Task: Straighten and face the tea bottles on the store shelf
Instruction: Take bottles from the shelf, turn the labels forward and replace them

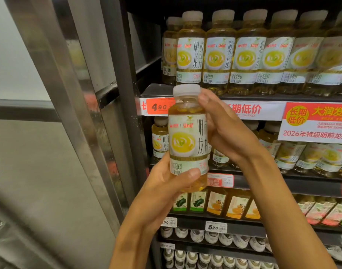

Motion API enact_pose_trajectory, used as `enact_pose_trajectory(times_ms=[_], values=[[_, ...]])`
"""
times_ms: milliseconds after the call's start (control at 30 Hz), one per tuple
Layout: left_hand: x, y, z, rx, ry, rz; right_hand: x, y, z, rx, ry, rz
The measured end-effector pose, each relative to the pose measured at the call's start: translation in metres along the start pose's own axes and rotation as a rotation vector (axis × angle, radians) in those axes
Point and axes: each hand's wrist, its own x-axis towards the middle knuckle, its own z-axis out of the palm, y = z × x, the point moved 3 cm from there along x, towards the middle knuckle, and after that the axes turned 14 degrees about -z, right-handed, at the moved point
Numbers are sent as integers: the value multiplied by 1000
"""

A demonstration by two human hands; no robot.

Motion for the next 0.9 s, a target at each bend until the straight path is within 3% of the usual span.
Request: enact_pose_trajectory(times_ms=[167,433,700,800,900], values=[[3,4,-11,163,152,82,-7,-9,8,-54,-117,-99],[7,12,-14,221,321,218,-10,-24,10,73,-67,-247],[2,31,-12,386,531,506,-12,-28,7,199,-172,-267],[2,30,-12,430,531,501,-12,-26,2,189,-105,-262],[6,24,-6,468,431,414,-10,-27,1,216,-41,-272]])
